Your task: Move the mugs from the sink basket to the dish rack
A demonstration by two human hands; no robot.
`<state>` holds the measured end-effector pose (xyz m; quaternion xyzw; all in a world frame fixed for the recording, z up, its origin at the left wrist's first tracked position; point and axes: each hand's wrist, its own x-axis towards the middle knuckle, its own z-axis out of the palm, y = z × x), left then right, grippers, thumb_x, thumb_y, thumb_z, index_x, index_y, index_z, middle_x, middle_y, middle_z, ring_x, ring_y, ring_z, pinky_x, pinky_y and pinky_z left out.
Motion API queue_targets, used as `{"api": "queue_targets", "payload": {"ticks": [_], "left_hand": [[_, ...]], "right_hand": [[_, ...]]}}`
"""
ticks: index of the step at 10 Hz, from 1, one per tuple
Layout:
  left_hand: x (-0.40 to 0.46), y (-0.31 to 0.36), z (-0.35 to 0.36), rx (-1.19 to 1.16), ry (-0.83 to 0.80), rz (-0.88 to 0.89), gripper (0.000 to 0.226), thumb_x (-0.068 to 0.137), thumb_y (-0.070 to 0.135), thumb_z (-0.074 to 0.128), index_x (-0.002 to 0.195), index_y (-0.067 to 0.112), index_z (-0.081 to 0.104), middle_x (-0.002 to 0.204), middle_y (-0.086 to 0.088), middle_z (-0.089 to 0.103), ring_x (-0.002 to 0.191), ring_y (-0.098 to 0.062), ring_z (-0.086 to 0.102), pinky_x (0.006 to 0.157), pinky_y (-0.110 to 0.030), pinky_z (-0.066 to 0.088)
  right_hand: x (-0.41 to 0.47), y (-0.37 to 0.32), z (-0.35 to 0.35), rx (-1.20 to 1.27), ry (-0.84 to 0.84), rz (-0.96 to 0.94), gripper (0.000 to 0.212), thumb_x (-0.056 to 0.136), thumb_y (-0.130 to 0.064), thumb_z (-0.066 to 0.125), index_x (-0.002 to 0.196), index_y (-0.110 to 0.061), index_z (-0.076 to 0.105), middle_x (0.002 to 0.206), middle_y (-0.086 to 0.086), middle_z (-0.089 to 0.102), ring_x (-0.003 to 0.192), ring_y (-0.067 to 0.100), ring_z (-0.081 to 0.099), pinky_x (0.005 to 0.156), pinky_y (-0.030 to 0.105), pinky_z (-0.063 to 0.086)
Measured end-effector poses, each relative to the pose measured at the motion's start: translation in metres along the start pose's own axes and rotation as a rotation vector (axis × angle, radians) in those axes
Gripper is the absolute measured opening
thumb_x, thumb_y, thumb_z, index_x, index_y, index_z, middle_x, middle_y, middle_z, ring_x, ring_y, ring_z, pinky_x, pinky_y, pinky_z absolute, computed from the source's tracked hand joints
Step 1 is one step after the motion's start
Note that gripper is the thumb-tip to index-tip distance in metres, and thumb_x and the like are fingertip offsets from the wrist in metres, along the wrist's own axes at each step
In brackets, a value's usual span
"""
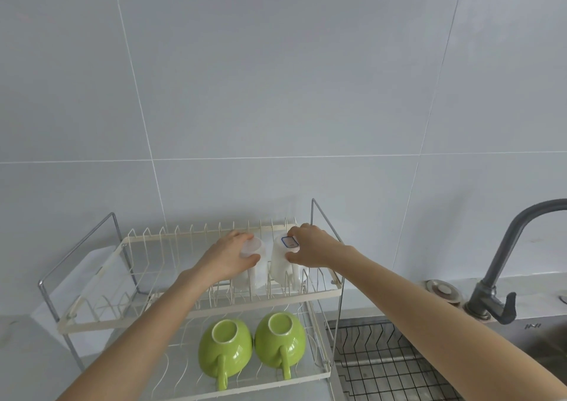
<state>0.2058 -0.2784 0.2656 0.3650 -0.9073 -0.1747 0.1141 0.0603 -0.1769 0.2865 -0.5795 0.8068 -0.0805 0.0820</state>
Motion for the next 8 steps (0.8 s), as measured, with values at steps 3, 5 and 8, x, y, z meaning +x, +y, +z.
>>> {"api": "queue_targets", "payload": {"ticks": [3, 5, 8], "left_hand": [[0.002, 0.001, -0.002, -0.006, -0.084, 0.023, 0.064, 0.085, 0.03, 0.056, 0.14, 0.012, 0.028, 0.151, -0.004, 0.026, 0.137, -0.021, 0.029, 0.111, -0.03, 0.025], [0.0, -0.001, 0.002, 0.014, -0.087, 0.015, 0.064, 0.085, 0.03, 0.055, 0.141, 0.014, 0.026, 0.153, -0.002, 0.023, 0.138, -0.021, 0.028, 0.113, -0.034, 0.028], [-0.005, 0.014, -0.018, 0.086, -0.059, 0.021, 0.062, 0.09, 0.035, 0.046, 0.142, 0.011, 0.021, 0.152, -0.009, 0.024, 0.14, -0.024, 0.026, 0.114, -0.034, 0.025]], "right_hand": [[-0.003, -0.005, 0.009, -0.015, 0.023, 0.003, 0.042, 0.094, -0.022, 0.044, 0.132, -0.006, 0.039, 0.137, 0.016, 0.037, 0.118, 0.035, 0.049, 0.095, 0.04, 0.042], [-0.005, -0.004, 0.01, -0.017, 0.015, 0.003, 0.04, 0.095, -0.023, 0.041, 0.132, -0.006, 0.039, 0.137, 0.016, 0.037, 0.121, 0.034, 0.046, 0.096, 0.041, 0.041], [-0.018, -0.01, -0.003, -0.086, 0.056, -0.064, 0.049, 0.096, -0.026, 0.041, 0.139, -0.005, 0.031, 0.149, 0.015, 0.027, 0.141, 0.03, 0.022, 0.112, 0.043, 0.028]]}}
